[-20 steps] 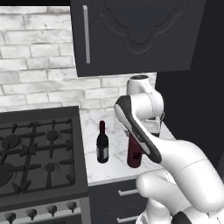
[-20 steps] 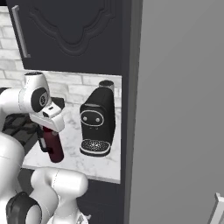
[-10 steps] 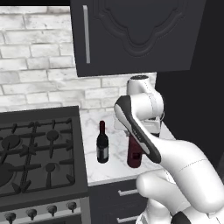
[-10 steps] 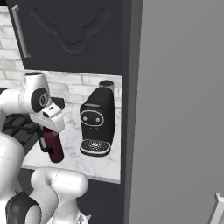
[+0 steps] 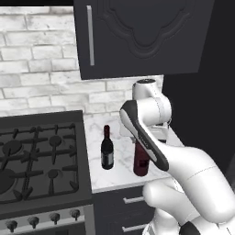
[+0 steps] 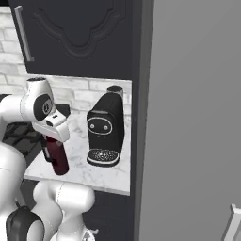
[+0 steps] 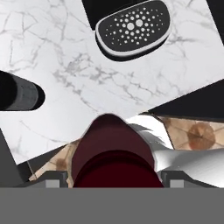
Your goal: There is a wine glass and glass cup on the dining counter. Place the wine bottle next to the wine glass and the juice bottle next to the glass cup.
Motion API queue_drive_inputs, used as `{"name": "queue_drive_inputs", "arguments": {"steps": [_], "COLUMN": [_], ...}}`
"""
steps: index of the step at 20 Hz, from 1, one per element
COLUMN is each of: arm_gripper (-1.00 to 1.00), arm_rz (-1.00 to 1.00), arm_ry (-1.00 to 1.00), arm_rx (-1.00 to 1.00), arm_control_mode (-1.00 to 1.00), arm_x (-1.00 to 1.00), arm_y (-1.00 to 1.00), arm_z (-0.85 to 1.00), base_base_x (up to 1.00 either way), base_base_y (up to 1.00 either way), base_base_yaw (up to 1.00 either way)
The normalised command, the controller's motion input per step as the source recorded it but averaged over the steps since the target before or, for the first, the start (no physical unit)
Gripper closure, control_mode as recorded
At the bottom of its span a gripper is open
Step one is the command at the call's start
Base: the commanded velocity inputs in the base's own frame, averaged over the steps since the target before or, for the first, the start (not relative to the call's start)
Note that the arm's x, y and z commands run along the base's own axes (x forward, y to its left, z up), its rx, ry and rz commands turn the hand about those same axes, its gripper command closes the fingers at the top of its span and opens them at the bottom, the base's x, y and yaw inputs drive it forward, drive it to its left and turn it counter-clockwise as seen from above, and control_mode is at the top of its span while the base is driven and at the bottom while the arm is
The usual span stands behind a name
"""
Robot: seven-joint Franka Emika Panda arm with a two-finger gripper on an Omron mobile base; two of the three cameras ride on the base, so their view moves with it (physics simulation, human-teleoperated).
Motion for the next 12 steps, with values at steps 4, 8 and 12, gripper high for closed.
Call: {"name": "queue_drive_inputs", "arguments": {"steps": [4,8,12], "arm_gripper": [1.0,1.0,1.0], "arm_rz": [0.0,0.0,0.0], "arm_ry": [0.0,0.0,0.0], "arm_rx": [0.0,0.0,0.0], "arm_control_mode": [1.0,1.0,1.0], "arm_x": [0.0,0.0,0.0], "arm_y": [0.0,0.0,0.0], "arm_z": [0.0,0.0,0.0], "base_base_x": [-0.46,-0.4,-0.13], "base_base_y": [0.06,0.07,0.0], "base_base_yaw": [0.15,0.67,0.98]}}
